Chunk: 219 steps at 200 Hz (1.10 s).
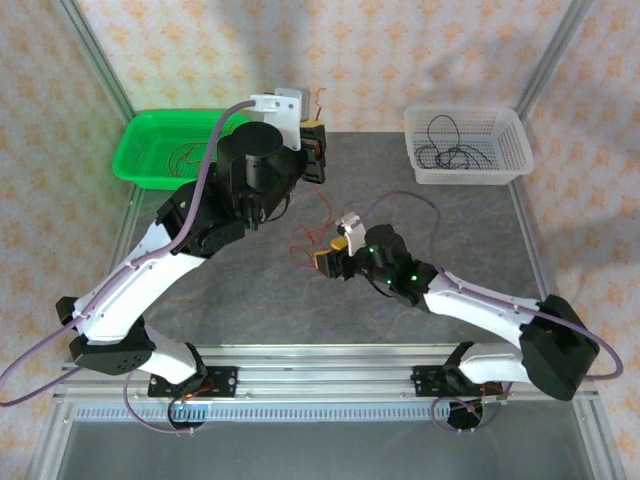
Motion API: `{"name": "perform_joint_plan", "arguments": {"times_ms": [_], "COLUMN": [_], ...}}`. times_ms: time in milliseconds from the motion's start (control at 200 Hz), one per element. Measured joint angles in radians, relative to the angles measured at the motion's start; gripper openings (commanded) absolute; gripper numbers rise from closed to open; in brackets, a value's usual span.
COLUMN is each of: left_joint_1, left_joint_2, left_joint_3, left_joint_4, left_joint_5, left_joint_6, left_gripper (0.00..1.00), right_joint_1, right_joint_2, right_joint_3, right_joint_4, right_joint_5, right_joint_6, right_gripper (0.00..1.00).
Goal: Untangle the cables
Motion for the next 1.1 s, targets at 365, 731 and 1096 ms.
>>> {"name": "perform_joint_plan", "arguments": {"times_ms": [365, 731, 1096], "left_joint_1": [0.000, 0.000, 0.000], "left_joint_2": [0.010, 0.013, 0.005], "left_joint_3": [0.000, 0.029, 0.102], "left_joint_4": [0.000, 0.000, 0.001], "left_joint_5": [0.001, 0.001, -0.053], "left_joint_6": [0.002, 0.002, 0.039], "left_gripper": [0.00, 0.00, 0.00], "right_joint_1": [0.000, 0.000, -0.030], "right_joint_2": [-0.038, 0.138, 0.187], "right_joint_3": [-0.010, -0.013, -0.065], "right_joint_4": [0.008, 0.089, 0.113], "right_joint_5": [-0.020, 0.123, 0.344], "right_joint_6": [0.011, 0.146, 0.298], "right_gripper": [0.60, 0.11, 0.07]}}
